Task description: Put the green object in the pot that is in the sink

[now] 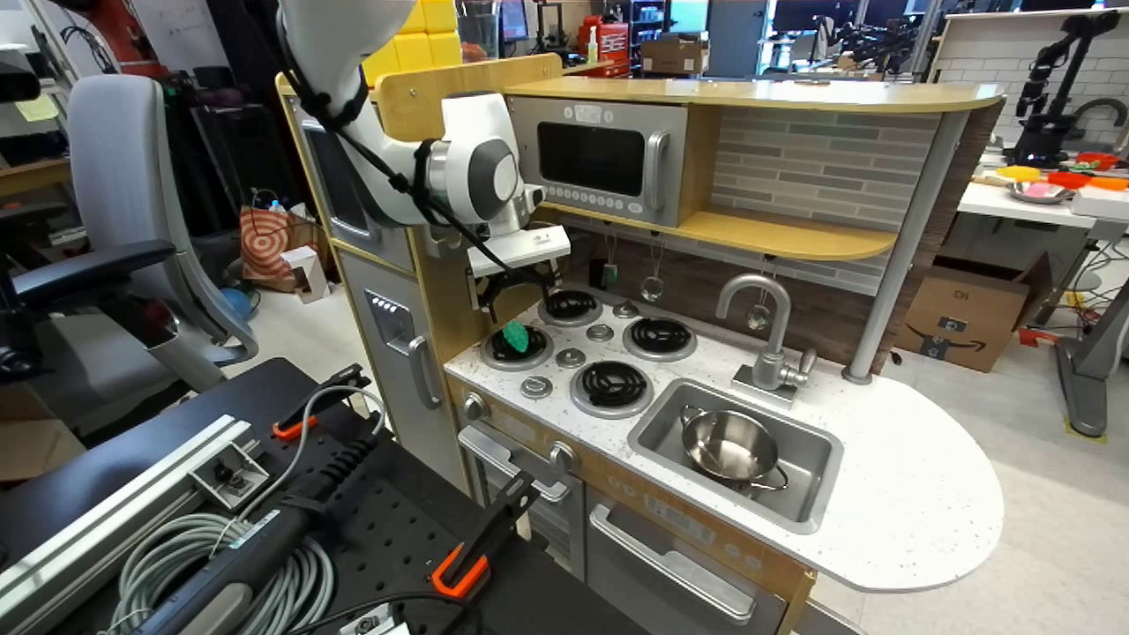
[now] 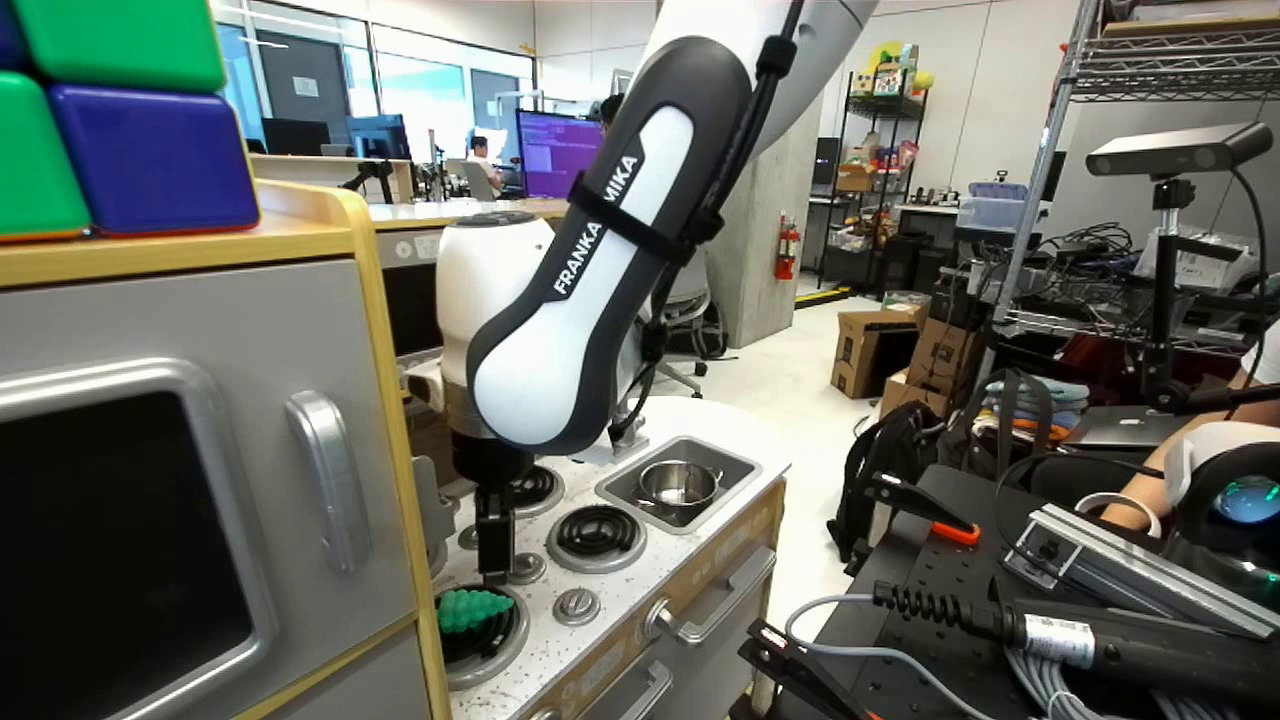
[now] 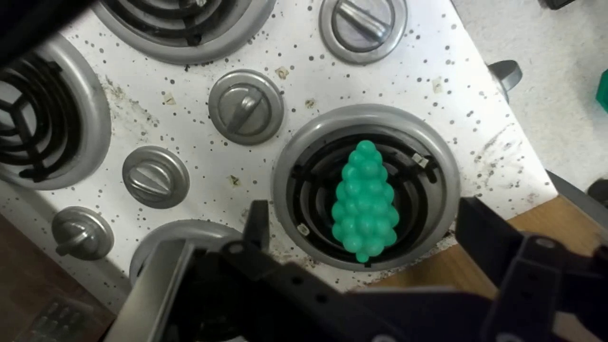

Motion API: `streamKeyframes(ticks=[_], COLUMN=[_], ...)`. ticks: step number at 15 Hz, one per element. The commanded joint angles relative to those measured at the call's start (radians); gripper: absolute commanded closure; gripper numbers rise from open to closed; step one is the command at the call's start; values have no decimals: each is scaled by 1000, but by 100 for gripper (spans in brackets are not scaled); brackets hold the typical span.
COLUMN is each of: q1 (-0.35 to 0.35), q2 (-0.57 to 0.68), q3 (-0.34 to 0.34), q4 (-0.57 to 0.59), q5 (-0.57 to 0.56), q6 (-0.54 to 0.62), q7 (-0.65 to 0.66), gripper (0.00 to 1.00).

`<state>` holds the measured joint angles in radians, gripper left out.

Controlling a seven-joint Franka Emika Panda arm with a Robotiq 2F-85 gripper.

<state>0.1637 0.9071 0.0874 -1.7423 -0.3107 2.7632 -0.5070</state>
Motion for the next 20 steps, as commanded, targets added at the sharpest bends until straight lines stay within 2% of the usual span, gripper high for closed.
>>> streamKeyframes(ticks=[1, 3, 5, 6, 7, 11, 15, 18, 20], q1=[35, 40, 43, 41, 15, 15, 6, 12, 11], q2=[86, 118, 140, 136, 109, 114, 122, 145, 163], q3=[-15, -12, -10, -7, 11, 13, 11, -8, -12], q4=[156, 206, 227, 207, 174, 175, 138, 110, 105], q5=[-38, -43, -53, -58, -40, -40, -44, -49, -47], q6=[-120, -153, -130, -68, -105, -102, -24, 110, 150], q7=[24, 21, 22, 27, 10, 10, 16, 57, 63], gripper=[0, 0, 0, 0, 0, 0, 0, 0, 0])
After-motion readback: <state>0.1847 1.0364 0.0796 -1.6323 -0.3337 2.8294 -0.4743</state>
